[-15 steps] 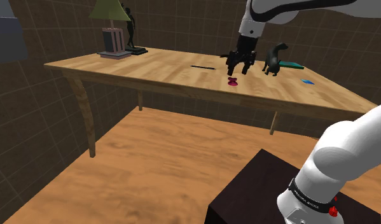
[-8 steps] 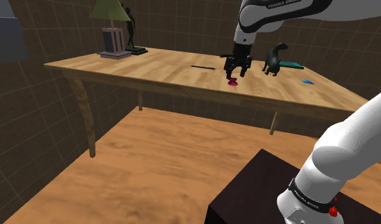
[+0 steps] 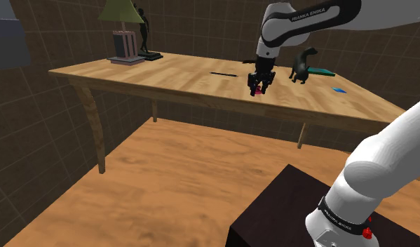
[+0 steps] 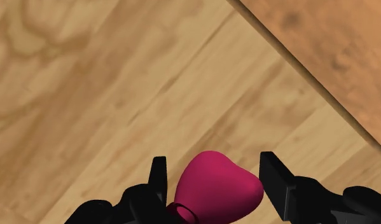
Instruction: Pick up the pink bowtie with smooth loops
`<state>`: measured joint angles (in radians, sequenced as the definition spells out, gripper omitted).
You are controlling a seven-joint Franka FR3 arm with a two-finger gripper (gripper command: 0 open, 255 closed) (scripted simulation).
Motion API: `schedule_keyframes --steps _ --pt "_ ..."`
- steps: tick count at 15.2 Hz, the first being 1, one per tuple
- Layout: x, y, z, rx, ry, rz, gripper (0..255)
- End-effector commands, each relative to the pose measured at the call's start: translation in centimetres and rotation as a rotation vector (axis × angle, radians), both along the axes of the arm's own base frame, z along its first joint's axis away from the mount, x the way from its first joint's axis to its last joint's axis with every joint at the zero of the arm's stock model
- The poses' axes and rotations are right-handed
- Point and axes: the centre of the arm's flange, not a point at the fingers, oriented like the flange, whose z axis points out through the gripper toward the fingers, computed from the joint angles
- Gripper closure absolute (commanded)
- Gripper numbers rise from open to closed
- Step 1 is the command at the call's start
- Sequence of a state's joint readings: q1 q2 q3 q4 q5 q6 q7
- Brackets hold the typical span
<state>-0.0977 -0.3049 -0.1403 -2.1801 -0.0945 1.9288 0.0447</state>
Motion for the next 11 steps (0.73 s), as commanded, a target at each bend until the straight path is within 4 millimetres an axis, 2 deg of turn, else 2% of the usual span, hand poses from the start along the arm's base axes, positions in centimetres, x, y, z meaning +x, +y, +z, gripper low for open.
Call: schedule_keyframes --steps 1,9,11 --pt "0.0 0.0 -0.1 0.000 0.000 0.000 255" --pt "0.0 0.0 -0.1 0.000 0.000 0.000 255" --pt "0.0 0.0 1.0 0.000 0.000 0.000 255"
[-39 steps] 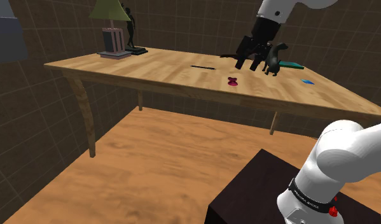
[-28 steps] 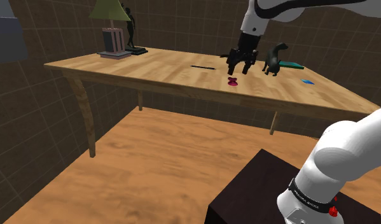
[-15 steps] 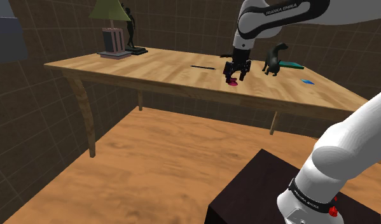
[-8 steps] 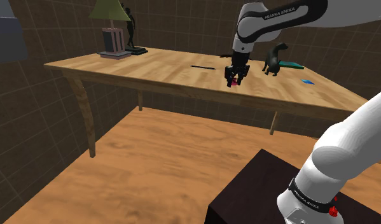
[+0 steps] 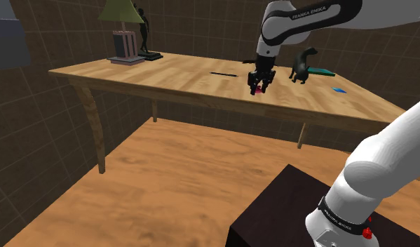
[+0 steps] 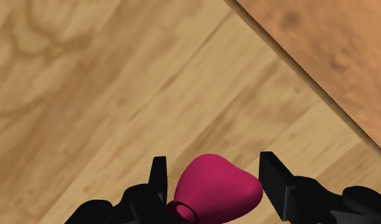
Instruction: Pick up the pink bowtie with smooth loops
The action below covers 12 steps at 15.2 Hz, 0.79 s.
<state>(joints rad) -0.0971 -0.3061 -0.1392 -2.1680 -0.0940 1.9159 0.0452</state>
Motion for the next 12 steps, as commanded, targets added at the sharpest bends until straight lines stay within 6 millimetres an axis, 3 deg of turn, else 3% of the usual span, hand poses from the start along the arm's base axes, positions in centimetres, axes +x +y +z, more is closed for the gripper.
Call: schedule_keyframes --steps 1,12 --pt "0.0 0.0 1.0 0.000 0.000 0.000 255" --pt "0.0 0.0 6.8 0.000 0.000 0.000 255"
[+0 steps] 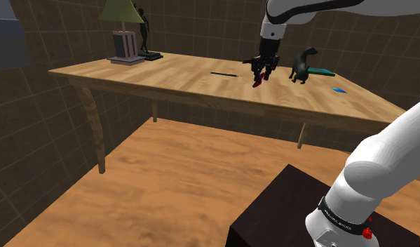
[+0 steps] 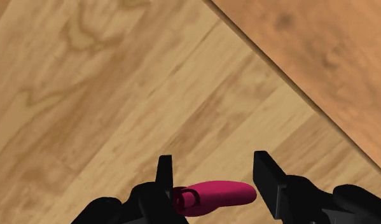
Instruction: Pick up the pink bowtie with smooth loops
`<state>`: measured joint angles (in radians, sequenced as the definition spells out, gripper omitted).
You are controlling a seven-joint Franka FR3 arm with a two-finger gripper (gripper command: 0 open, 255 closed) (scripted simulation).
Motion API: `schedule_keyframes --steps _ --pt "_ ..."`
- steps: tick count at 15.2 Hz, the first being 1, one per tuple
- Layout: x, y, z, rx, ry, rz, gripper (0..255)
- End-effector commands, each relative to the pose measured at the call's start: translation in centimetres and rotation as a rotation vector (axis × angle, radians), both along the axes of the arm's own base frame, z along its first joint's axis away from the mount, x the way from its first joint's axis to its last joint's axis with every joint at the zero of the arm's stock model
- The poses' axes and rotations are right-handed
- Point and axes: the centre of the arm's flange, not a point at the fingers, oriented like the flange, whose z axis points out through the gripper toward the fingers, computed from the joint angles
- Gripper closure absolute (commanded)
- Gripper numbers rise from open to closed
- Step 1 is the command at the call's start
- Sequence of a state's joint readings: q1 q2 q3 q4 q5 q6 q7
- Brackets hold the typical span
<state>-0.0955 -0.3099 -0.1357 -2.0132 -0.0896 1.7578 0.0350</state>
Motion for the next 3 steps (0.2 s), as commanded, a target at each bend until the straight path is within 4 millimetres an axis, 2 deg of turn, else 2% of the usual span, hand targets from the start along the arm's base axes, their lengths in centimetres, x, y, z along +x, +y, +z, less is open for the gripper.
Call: schedule_keyframes --steps 1,3 --pt "0.12 0.11 1.08 0.000 0.000 0.000 255" --pt "0.12 0.11 1.16 0.000 0.000 0.000 255"
